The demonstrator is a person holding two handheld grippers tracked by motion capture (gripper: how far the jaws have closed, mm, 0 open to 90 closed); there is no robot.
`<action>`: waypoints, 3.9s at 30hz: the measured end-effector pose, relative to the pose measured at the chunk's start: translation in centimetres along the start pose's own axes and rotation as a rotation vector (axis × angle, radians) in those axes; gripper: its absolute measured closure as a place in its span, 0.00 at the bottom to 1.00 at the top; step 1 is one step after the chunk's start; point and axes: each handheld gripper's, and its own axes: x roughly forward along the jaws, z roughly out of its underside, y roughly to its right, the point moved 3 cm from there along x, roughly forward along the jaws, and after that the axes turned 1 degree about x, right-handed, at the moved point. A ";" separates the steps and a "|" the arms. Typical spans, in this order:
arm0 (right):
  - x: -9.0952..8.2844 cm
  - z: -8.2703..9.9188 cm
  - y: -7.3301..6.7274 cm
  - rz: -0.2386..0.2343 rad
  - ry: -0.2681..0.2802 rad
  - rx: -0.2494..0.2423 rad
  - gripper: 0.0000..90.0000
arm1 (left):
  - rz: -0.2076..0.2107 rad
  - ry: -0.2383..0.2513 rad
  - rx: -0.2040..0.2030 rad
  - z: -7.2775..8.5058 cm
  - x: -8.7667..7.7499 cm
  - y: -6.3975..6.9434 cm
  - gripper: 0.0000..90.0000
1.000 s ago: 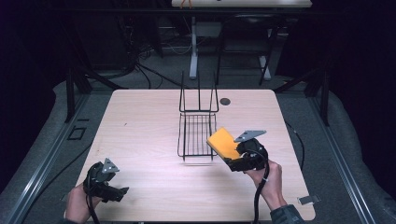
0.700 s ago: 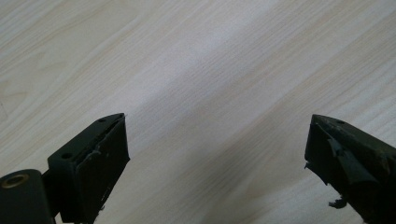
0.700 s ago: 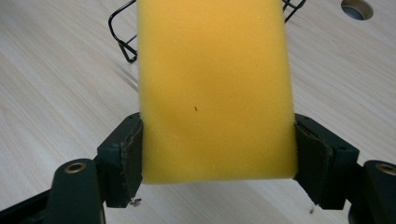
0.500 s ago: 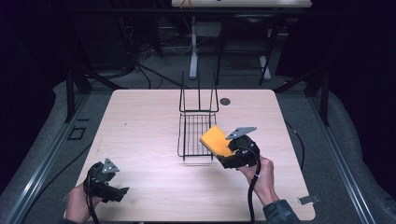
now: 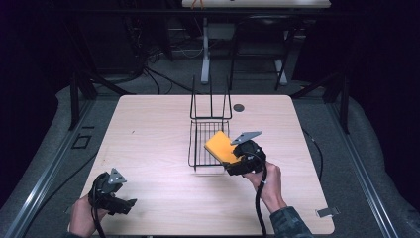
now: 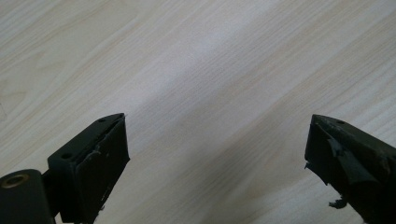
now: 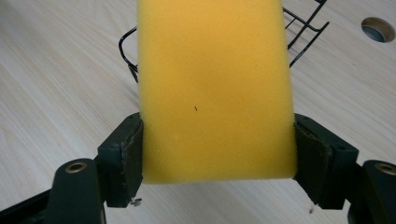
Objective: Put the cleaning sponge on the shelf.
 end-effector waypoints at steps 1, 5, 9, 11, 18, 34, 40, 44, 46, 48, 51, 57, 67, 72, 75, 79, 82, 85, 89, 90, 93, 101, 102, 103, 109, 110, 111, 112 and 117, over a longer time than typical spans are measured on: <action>0.4 -0.2 -0.1 -0.004 -0.001 -0.004 0.29 | 0.003 0.003 -0.002 0.0 0.0 0.0 0.07; 1.0 -0.5 -0.2 -0.007 0.001 0.000 0.29 | 0.003 0.003 -0.003 0.0 0.0 0.0 0.07; 1.6 -0.8 -0.3 -0.007 0.000 0.004 0.29 | 0.001 0.002 -0.002 0.0 0.0 0.0 0.07; 1.9 -0.9 -0.4 -0.010 0.002 0.007 0.29 | 0.001 0.002 -0.002 0.0 0.0 0.0 0.07; 2.8 -1.3 -0.6 -0.004 0.001 0.006 0.29 | 0.003 0.003 -0.001 0.0 0.0 0.0 0.07; 5.3 -2.0 -1.2 -0.002 0.003 0.039 0.29 | 0.008 0.006 -0.003 0.1 0.0 -0.1 0.06; 5.8 -2.3 -1.4 0.014 -0.002 0.034 0.29 | 0.008 0.007 -0.003 0.0 0.0 -0.1 0.06; 6.0 -2.3 -1.4 0.018 -0.002 0.048 0.29 | 0.011 0.005 -0.002 0.0 0.0 0.0 0.06; 6.4 -2.3 -1.1 0.022 0.000 0.067 0.29 | 0.008 0.006 -0.003 0.1 0.0 -0.1 0.06; 6.6 -2.3 -0.9 0.023 -0.005 0.074 0.29 | 0.012 0.004 -0.003 0.1 0.0 -0.1 0.06; 7.2 -2.3 -0.9 0.022 -0.007 0.090 0.29 | 0.012 0.004 -0.003 0.1 0.0 0.0 0.06; 8.4 -2.4 -0.8 0.034 -0.030 0.106 0.29 | 0.013 0.010 0.000 0.2 -0.1 0.0 0.06; 10.0 -2.3 -0.8 0.042 -0.076 0.156 0.26 | 0.006 0.002 0.004 0.2 0.0 0.1 0.06; 10.3 -2.2 -0.9 0.051 -0.093 0.159 0.22 | 0.014 -0.006 0.007 0.2 0.0 0.1 0.07; 10.2 -2.2 -1.0 0.052 -0.113 0.160 0.17 | 0.012 -0.003 0.005 0.2 0.0 0.1 0.07; 9.9 -2.1 -0.8 0.042 -0.111 0.176 0.19 | 0.010 -0.007 0.006 0.2 0.1 0.1 0.07; 9.6 -2.0 -0.8 0.024 -0.101 0.185 0.25 | 0.014 -0.010 0.006 0.2 0.1 0.1 0.07; 9.3 -1.8 -0.7 0.018 -0.103 0.189 0.26 | 0.011 -0.005 0.004 0.2 0.1 0.1 0.07; 9.2 -1.6 -0.6 0.010 -0.090 0.197 0.23 | 0.013 -0.010 0.006 0.2 0.0 0.1 0.07; 9.1 -1.7 -0.6 0.004 -0.084 0.199 0.21 | 0.014 -0.009 0.006 0.2 0.0 0.1 0.07; 8.6 -1.7 -0.6 0.013 -0.078 0.183 0.18 | 0.009 -0.007 0.004 0.2 0.0 0.1 0.07; 6.3 -1.6 -0.7 0.013 -0.046 0.159 0.16 | 0.013 -0.009 0.005 0.2 0.0 0.1 0.07; 5.9 -1.6 -0.8 0.006 -0.040 0.157 0.16 | 0.012 -0.010 0.007 0.2 0.0 0.1 0.07; 5.5 -1.5 -0.8 0.003 -0.031 0.145 0.16 | 0.013 -0.010 0.008 0.2 0.0 0.1 0.07; 2.9 -1.0 -0.9 -0.001 0.000 0.111 0.15 | 0.012 -0.010 0.006 0.1 0.0 0.1 0.07; 2.5 -0.9 -0.9 0.000 0.008 0.107 0.15 | 0.009 -0.011 0.007 0.1 0.0 0.2 0.07; 2.0 -0.8 -0.9 0.002 0.015 0.103 0.15 | 0.009 -0.011 0.007 0.1 0.0 0.2 0.07; 1.5 -0.6 -0.8 0.005 0.021 0.095 0.15 | 0.009 -0.011 0.007 0.1 0.0 0.2 0.07; -0.7 0.2 -0.8 0.010 0.039 0.088 0.15 | 0.009 -0.011 0.004 0.1 0.1 0.2 0.07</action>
